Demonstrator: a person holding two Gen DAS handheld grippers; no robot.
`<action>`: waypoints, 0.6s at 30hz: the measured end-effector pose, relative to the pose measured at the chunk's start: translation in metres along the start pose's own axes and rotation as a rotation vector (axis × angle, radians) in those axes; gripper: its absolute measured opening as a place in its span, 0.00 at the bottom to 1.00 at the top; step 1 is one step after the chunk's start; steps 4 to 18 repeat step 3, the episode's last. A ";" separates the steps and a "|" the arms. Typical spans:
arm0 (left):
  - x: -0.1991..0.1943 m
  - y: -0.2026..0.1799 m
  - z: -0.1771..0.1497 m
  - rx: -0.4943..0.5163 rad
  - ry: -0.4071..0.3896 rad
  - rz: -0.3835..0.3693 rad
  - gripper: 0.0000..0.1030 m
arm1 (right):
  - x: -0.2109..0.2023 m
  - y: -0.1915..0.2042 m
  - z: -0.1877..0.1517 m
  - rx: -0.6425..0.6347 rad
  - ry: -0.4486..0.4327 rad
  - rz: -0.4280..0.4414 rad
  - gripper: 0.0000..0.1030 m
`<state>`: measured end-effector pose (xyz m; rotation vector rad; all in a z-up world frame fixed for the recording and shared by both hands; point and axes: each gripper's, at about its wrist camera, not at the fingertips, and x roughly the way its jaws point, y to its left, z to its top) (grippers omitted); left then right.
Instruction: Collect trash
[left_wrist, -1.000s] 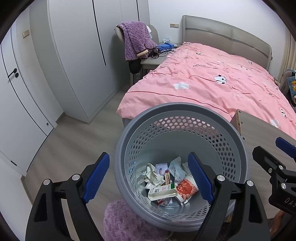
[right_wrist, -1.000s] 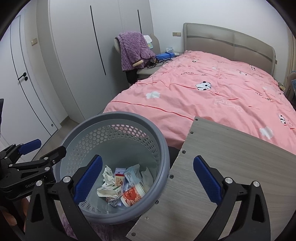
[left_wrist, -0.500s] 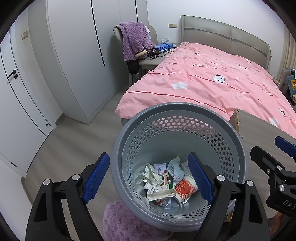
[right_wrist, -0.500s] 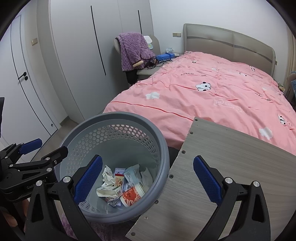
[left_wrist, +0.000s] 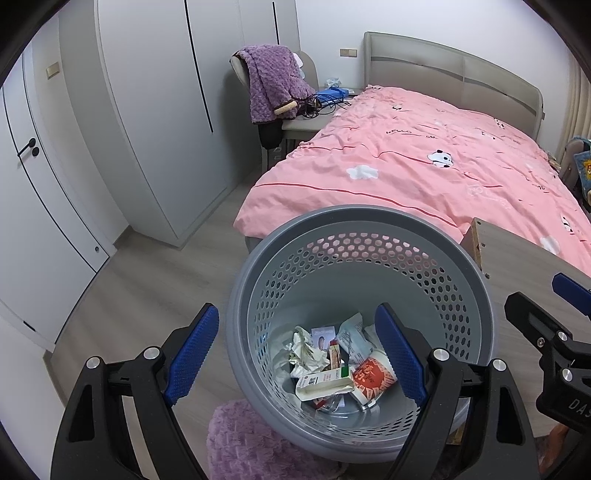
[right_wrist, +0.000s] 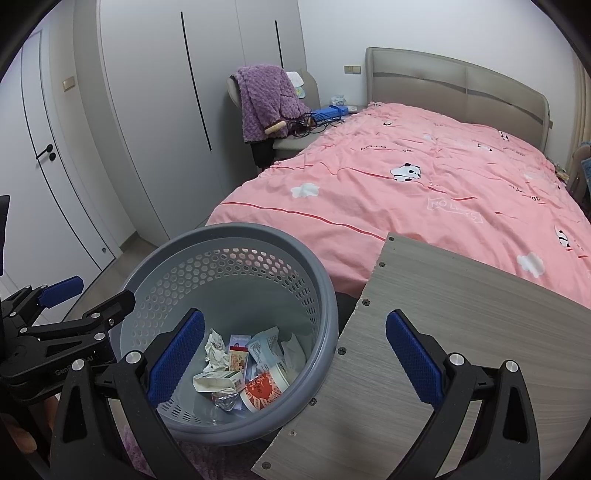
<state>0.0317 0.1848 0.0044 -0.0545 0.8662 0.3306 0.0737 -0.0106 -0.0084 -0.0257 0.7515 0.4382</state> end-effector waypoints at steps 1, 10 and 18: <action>0.000 0.000 0.000 0.000 -0.001 0.000 0.80 | 0.000 0.000 0.000 -0.001 0.000 -0.001 0.94; 0.001 0.000 0.000 0.003 -0.002 0.000 0.80 | 0.000 0.000 0.000 -0.001 -0.001 -0.001 0.94; 0.001 0.000 0.000 0.003 -0.002 0.000 0.80 | 0.000 0.000 0.000 -0.001 -0.001 -0.001 0.94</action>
